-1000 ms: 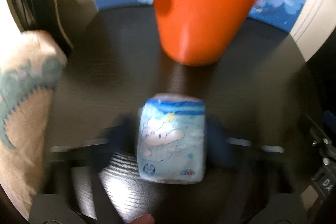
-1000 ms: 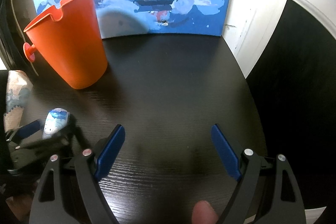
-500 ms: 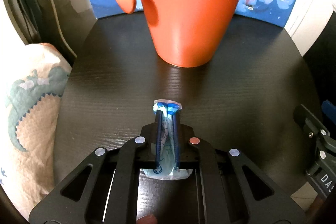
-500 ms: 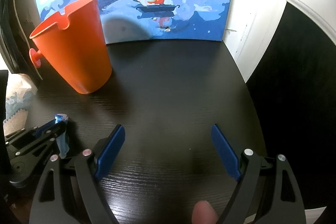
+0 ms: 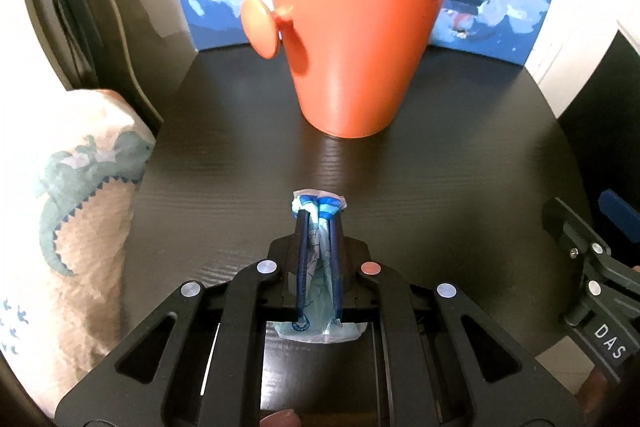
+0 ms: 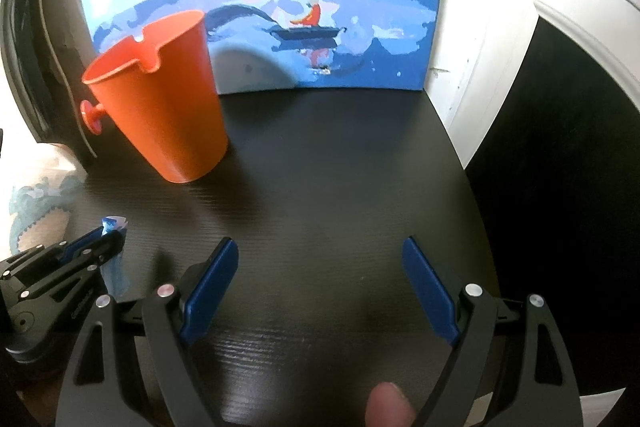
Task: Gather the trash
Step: 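Lift the diaper pack with the left gripper over the orange bucket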
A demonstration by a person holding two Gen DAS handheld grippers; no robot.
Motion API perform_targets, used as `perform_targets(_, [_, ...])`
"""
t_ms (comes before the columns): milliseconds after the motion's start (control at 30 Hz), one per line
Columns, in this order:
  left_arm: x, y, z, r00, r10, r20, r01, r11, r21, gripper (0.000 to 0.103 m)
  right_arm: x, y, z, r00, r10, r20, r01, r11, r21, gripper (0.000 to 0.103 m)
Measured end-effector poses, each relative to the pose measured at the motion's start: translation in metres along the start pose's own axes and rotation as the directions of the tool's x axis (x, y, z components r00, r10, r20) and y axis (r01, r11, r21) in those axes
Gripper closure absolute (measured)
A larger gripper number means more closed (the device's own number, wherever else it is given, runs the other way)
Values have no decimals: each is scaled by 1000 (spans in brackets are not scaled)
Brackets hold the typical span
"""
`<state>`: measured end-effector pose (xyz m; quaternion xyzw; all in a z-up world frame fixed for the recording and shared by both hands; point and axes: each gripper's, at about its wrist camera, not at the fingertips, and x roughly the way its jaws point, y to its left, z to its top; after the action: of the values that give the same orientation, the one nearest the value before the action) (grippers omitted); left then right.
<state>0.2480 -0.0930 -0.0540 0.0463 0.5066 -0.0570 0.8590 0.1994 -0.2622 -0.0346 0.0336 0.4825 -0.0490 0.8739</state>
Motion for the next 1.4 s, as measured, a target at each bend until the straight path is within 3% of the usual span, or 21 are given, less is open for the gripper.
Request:
perform_targets(667, [-83,-2,-13,996,-39,82,38,999,21,92,-105,-10,4,990,69,124,-72,997,16,19])
perform_targets(1167, [-124,1,-49,992,-28,121,28,1000,8,92,-125,0,-28,989,105,103,-104,994,-16,19])
perform_targets(1400, [-131,5,-45,990,-27,141,29,1000,-11,92,-130,1,-24,987,115,116,-114,993,-14,19])
